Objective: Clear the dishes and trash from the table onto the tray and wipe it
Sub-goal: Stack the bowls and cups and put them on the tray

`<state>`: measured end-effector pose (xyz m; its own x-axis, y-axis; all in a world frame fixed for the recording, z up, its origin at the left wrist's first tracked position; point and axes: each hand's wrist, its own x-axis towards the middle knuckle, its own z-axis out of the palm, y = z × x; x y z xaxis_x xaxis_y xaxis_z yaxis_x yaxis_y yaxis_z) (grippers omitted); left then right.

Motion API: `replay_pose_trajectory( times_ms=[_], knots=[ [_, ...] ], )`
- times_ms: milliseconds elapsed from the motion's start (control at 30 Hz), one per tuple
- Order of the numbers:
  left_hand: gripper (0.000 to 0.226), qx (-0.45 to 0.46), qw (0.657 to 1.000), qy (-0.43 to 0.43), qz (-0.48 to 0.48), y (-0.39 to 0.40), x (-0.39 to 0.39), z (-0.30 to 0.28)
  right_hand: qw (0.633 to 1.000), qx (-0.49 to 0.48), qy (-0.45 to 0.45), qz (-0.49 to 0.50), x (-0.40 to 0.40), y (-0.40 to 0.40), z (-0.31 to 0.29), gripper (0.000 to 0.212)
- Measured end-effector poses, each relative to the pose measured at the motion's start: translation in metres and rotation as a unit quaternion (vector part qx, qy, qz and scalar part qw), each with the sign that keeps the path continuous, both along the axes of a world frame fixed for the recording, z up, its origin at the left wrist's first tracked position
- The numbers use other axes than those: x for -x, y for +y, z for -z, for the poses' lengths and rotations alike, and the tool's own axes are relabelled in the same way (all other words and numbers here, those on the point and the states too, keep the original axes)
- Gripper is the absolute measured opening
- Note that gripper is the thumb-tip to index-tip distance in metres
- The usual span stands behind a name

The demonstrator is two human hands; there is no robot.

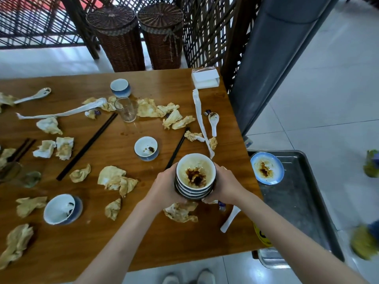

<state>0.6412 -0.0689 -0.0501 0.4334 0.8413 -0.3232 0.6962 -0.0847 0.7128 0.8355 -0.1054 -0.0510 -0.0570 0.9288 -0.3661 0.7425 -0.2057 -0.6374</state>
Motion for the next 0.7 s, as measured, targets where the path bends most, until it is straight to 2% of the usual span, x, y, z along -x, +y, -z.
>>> replay_pose_trajectory(
  times_ms=[167, 400, 500, 700],
  knots=[
    [0.110, -0.002, 0.999, -0.004, 0.034, 0.004, -0.001, -0.009, 0.999, -0.008, 0.034, 0.042, -0.002, -0.008, -0.009, 0.105],
    [0.112, -0.020, 0.996, -0.003, 0.083, 0.009, -0.011, -0.050, 0.993, -0.044, 0.067, 0.084, -0.009, -0.028, -0.052, 0.102],
    [0.113, -0.023, 0.994, -0.008, 0.103, 0.007, -0.027, -0.071, 0.992, -0.059, 0.057, 0.097, -0.024, -0.039, -0.071, 0.096],
    [0.102, -0.014, 0.992, -0.036, 0.123, -0.010, -0.087, -0.091, 0.989, -0.064, 0.027, 0.127, -0.079, -0.064, -0.099, 0.090]
  ],
)
